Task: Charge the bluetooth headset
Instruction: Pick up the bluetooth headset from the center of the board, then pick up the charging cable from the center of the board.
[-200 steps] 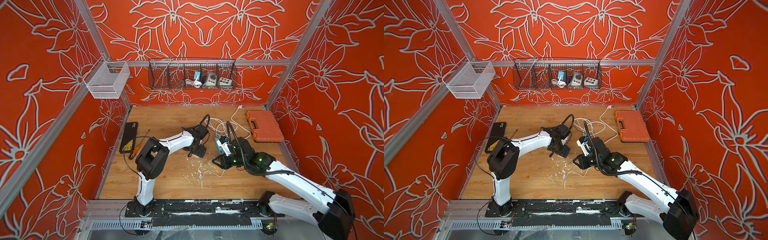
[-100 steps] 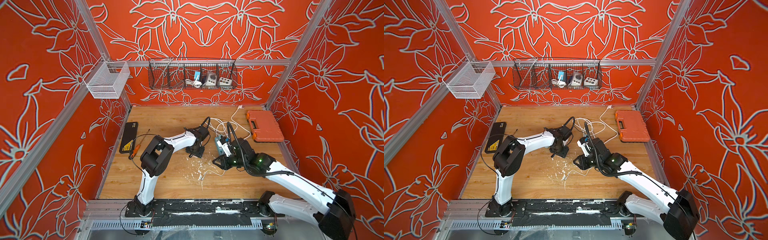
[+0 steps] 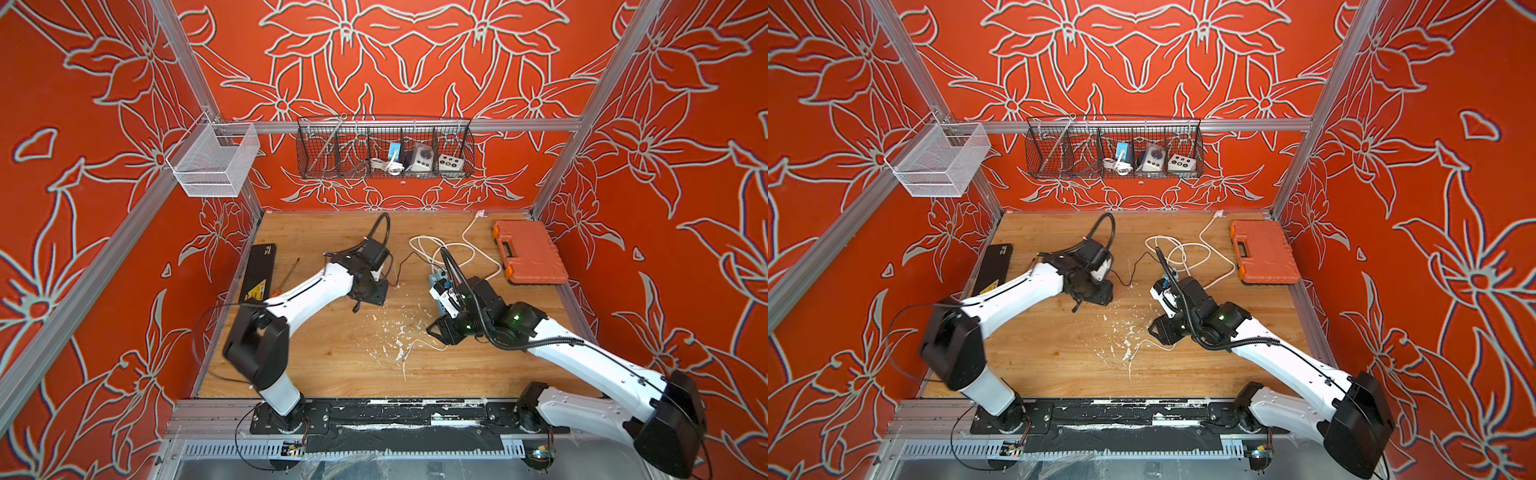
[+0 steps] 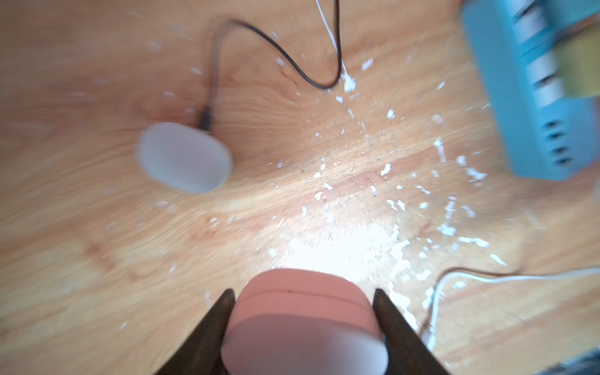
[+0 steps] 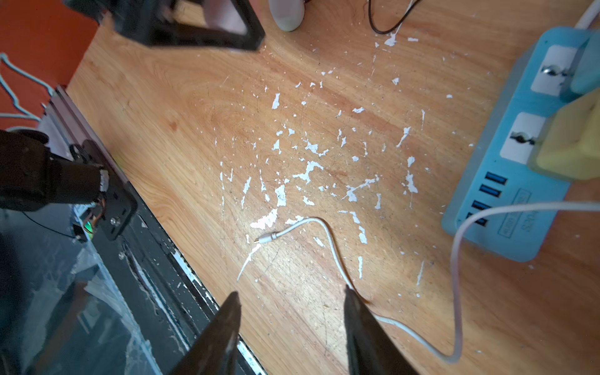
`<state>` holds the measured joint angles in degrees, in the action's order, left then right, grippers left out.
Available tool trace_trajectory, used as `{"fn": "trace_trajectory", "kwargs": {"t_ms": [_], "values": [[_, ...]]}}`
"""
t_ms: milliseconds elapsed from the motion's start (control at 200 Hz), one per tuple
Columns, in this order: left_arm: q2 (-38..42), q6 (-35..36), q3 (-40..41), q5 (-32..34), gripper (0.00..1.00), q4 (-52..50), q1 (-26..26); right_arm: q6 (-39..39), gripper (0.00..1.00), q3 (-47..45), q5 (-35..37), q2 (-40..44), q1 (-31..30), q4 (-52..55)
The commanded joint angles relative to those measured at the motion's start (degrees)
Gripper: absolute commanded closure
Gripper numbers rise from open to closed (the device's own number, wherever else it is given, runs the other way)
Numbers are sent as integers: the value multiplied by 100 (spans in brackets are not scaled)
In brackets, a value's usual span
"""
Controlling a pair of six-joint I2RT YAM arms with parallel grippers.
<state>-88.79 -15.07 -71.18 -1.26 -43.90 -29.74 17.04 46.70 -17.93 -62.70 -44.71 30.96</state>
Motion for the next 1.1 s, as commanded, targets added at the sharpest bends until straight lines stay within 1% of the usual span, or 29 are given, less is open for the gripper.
{"fn": "trace_trajectory", "kwargs": {"t_ms": [0,185,255,330,450,540,630,701,831,916,951,1096], "values": [[789,-285,478,-423,47,-138,302,-929,47,304,165,-227,-64,415],[2023,-719,1121,-1132,47,-30,1047,-2463,50,560,132,-639,-153,693],[2330,-974,1257,-1465,47,-61,1407,-3245,49,627,-23,-691,-269,807],[2588,-1281,1455,-1969,48,-36,1859,-3974,49,478,-73,-618,-380,608],[2969,-1633,1800,-2571,48,101,2447,-4798,48,309,-180,-576,-524,308],[3138,-1817,2027,-2822,48,218,2661,-5159,48,295,-207,-831,-704,228],[3166,-1964,2192,-3034,47,350,2774,-5514,49,301,168,-1258,-956,230],[3165,-2064,2291,-3187,48,423,2848,-5698,49,279,291,-1525,-1085,165],[3161,-2132,2367,-3268,48,452,2955,-5914,49,187,321,-1785,-1137,-196],[3159,-2180,2398,-3277,48,453,3024,-6085,49,271,359,-1996,-1154,-193],[3366,-2193,2419,-3267,48,444,3056,-6140,50,331,394,-2090,-1171,-191],[3442,-2343,2584,-3372,48,508,3226,-6355,51,447,476,-2500,-1200,-393]]}}
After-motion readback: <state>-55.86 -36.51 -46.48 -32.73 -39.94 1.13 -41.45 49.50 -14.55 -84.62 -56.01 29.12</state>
